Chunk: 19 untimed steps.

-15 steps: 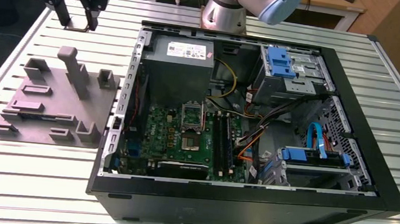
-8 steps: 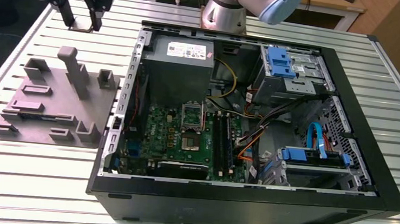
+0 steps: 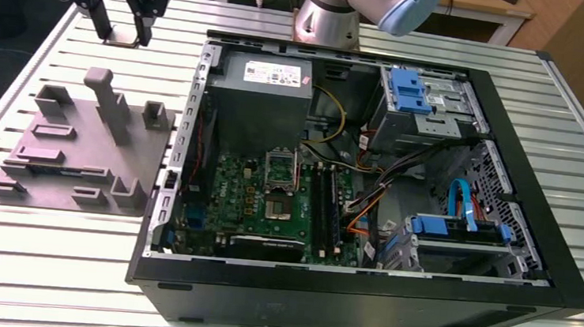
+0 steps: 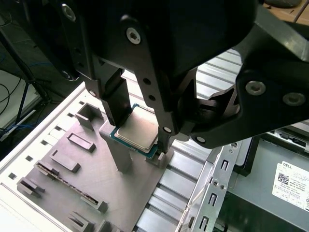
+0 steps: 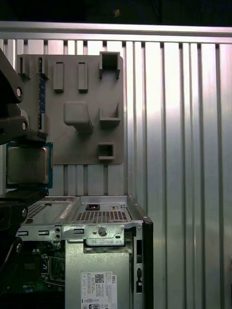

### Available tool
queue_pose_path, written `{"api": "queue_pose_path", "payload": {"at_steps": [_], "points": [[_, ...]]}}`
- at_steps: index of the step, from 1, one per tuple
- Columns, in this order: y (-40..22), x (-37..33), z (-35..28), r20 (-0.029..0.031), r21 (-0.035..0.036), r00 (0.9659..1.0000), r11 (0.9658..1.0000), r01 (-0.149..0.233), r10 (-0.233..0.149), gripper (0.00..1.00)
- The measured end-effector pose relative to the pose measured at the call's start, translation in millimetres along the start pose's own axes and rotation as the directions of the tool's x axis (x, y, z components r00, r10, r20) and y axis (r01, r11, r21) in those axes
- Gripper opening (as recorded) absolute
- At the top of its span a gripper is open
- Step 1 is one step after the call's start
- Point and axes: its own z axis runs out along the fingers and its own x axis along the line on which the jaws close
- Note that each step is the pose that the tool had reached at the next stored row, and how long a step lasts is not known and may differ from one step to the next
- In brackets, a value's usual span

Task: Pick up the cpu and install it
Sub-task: 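Pick up the cpu and move it towards the insertion slot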

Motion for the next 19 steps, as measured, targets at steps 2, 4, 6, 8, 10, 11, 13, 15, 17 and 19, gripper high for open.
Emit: {"api": "queue_pose_path", "payload": {"at_steps": [2,4,6,8,10,11,13,15,17,19], "points": [[-0.1,-0.1,0.0,0.0000,0.0000,1.0000,1.0000,0.000,0.000,0.47],[-1.0,-0.2,-0.1,0.0000,0.0000,1.0000,1.0000,0.000,0.000,0.47],[-2.9,-0.2,-0.2,0.0000,0.0000,1.0000,1.0000,0.000,0.000,0.47],[-5.0,-0.2,-0.3,0.0001,0.0000,1.0000,1.0000,0.000,0.000,0.47],[-6.3,-0.2,-0.3,0.0000,0.0000,1.0000,1.0000,0.000,0.000,0.47],[-6.8,-0.3,-0.4,0.0000,0.0000,1.0000,1.0000,0.000,0.000,0.47],[-7.2,-1.3,-0.4,0.0001,-0.0001,1.0000,1.0000,0.000,0.000,0.47],[-7.3,-2.9,-0.5,0.0000,0.0000,1.0000,1.0000,0.000,0.000,0.47],[-7.2,-5.4,-0.4,0.0000,-0.0001,1.0000,1.0000,0.000,0.000,0.47],[-7.1,-8.7,-0.5,0.0000,-0.0001,1.0000,1.0000,0.000,0.000,0.47]]}}
